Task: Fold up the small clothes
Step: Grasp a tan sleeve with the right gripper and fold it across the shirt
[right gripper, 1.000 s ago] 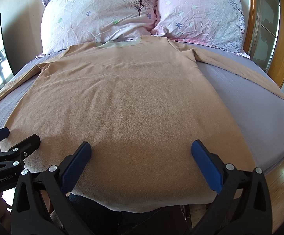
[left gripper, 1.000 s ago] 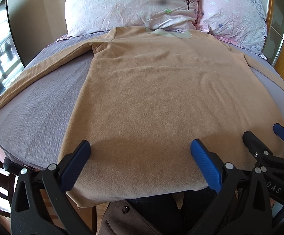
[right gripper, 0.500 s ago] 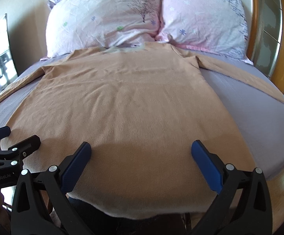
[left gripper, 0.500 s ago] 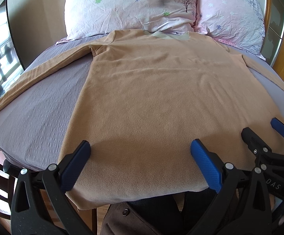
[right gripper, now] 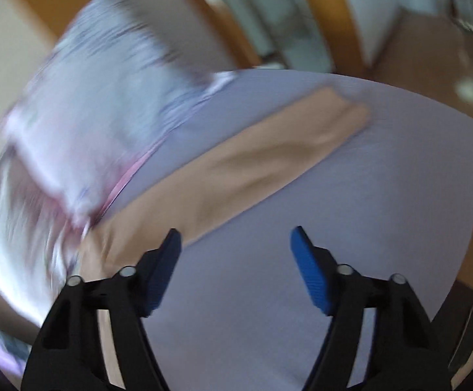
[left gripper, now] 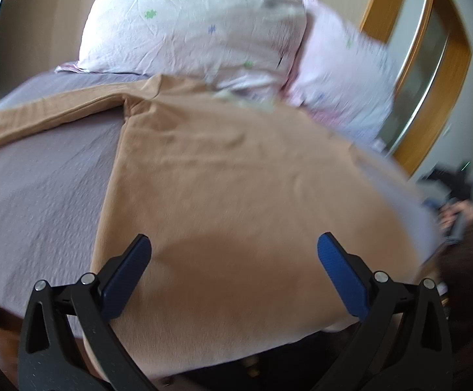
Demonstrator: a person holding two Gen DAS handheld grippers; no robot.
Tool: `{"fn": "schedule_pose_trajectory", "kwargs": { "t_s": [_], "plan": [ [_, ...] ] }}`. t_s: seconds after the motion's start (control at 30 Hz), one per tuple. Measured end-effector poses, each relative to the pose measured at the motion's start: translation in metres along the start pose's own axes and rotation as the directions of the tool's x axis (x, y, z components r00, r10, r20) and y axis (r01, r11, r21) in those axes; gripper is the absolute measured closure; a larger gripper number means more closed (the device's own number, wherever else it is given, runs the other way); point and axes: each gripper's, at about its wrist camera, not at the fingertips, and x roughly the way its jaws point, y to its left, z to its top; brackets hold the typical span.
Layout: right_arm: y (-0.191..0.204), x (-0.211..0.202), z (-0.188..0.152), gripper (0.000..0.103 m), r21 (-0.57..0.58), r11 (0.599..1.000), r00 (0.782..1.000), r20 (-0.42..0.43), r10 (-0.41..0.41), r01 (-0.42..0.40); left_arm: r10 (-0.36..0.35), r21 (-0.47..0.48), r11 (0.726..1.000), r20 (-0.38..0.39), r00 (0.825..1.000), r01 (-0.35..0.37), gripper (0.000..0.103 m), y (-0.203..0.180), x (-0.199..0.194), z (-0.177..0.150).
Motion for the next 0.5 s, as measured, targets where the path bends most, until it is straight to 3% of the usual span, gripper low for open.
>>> {"fn": "schedule_pose_trajectory", "kwargs": {
  "t_s": [0.07,0.13,0.23,0.27,0.33,0.4,0.47,0.5],
  "plan": [
    [-0.017,0.018,0.022,0.037,0.102,0.994,0.999,-0.028,-0.024,0.027,-0.038,-0.043,0.998,0.061,0.997,0.041,0.002,0.013,-0.007,0.009],
    [-0.026,0.034,0.031,0.041,0.151,0.988,0.999,-0.045,-0.006,0.012,-0.005,-0.059,0.998,0.098,0.995,0.01,0.002,0.023,-0.01,0.019],
    [-0.025,0.047,0.039,0.047,0.183,0.983,1.0,-0.002,-0.001,0.001,0.073,-0.098,0.993,0.144,0.987,-0.059,0.002,0.046,-0.012,0.039],
    [-0.028,0.05,0.042,0.054,0.196,0.981,1.0,0.002,0.001,-0.001,0.083,-0.114,0.991,0.152,0.985,-0.066,0.002,0.055,-0.013,0.043],
    [-0.033,0.064,0.048,0.097,0.217,0.976,1.0,-0.001,-0.002,0.002,0.099,-0.151,0.986,0.177,0.979,-0.072,0.002,0.072,-0.018,0.05],
    [-0.03,0.067,0.05,0.096,0.19,0.982,1.0,0.019,-0.004,0.0,0.125,-0.202,0.976,0.209,0.97,-0.082,0.002,0.093,-0.027,0.055],
    [0.0,0.05,0.047,0.097,0.055,0.998,0.995,0.09,-0.043,0.038,0.146,-0.254,0.964,0.239,0.96,-0.083,0.002,0.115,-0.038,0.059],
    [0.021,0.039,0.043,0.097,-0.028,0.999,0.991,0.13,-0.02,0.023,0.159,-0.279,0.956,0.25,0.955,-0.086,0.002,0.124,-0.045,0.06]
  ]
}}
